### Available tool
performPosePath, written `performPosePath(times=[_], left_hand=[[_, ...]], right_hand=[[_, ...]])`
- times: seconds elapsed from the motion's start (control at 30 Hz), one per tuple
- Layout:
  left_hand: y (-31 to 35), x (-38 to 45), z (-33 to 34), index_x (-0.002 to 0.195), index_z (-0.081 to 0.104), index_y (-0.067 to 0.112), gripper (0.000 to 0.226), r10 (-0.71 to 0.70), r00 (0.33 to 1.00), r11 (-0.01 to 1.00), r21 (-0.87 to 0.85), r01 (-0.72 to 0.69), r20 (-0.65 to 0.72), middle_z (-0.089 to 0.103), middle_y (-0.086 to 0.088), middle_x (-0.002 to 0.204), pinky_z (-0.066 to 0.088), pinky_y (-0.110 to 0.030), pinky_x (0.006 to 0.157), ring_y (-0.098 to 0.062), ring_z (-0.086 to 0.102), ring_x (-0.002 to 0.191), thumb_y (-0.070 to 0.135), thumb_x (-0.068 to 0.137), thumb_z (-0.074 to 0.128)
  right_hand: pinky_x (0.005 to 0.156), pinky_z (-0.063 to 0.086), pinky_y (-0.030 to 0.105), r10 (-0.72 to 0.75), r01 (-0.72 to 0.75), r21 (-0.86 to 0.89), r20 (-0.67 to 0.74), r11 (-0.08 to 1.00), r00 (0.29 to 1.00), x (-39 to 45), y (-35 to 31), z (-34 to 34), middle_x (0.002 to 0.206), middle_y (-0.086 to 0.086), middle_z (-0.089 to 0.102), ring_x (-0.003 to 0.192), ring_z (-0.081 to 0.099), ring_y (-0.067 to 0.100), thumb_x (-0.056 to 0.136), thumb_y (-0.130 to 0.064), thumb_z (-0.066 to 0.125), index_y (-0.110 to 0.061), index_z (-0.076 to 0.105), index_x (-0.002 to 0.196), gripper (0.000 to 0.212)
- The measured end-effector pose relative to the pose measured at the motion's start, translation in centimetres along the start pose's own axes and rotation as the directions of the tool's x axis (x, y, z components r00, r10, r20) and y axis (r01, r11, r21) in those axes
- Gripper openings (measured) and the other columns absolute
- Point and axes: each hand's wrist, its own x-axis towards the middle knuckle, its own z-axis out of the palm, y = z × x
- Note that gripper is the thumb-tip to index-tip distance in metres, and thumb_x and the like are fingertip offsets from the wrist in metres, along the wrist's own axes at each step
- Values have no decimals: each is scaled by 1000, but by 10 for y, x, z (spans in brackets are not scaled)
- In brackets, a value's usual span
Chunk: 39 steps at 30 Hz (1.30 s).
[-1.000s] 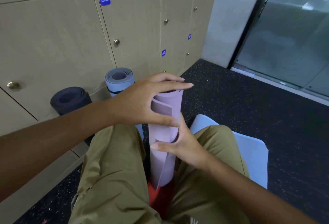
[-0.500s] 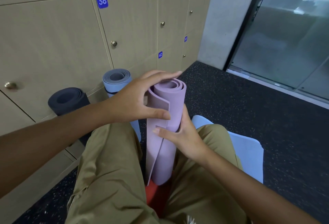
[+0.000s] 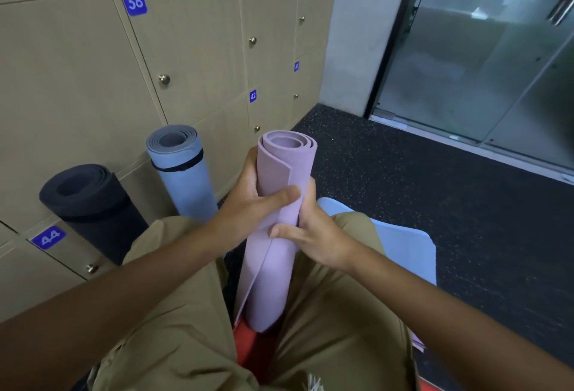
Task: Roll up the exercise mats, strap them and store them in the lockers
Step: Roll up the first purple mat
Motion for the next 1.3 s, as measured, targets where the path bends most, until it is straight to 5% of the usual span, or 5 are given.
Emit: performPosePath(times=[0.27, 0.43, 0.67, 1.1, 1.3], left_hand=[[4, 14, 4, 135, 52, 14, 81, 69, 982, 997, 41, -63, -175, 69, 1, 122, 54, -22, 85, -10, 69, 109, 41, 66, 84], [13, 44, 15, 135, 51, 19, 81, 73, 997, 989, 129, -67, -39, 67, 1, 124, 56, -25, 84, -11, 68, 109, 46, 66, 84], [13, 73, 79, 122, 54, 36, 67, 3, 933, 929, 344, -136, 360, 67, 14, 114, 54, -38, 95, -9, 65, 105, 54, 64, 83], [-33, 39, 184, 130, 43, 39, 76, -270, 726, 499, 737, -456, 632, 59, 9, 98, 49, -37, 75, -24, 58, 89, 71, 68, 73], [-36, 36, 187, 126, 44, 35, 75, -273, 721, 432, 751, -500, 637, 57, 11, 93, 35, -35, 60, -22, 56, 83, 75, 68, 69]], right_hand=[[114, 43, 52, -47, 48, -63, 14, 997, 999, 7, 0, -5, 158, -1, 28, 147, 35, 19, 73, -20, 91, -31, 0, 159, 126], [87, 50, 19, 34, -25, -266, 32, 964, 999, -12, -6, -62, 137, -2, 46, 112, 56, 15, 77, -24, 90, -38, 10, 157, 114], [89, 48, 21, 309, -271, -559, -26, 784, 951, -97, -7, -171, 133, -8, 51, 104, 60, 7, 74, -54, 82, -38, 21, 159, 106], [85, 57, 30, 819, -686, -641, -154, 343, 553, -300, 41, -215, 134, -17, 49, 100, 63, 7, 59, -46, 96, -46, 34, 150, 109], [82, 51, 25, 930, -622, -752, -34, 217, 366, -336, 48, -209, 119, -14, 60, 104, 61, 12, 67, -47, 92, -36, 59, 122, 66]])
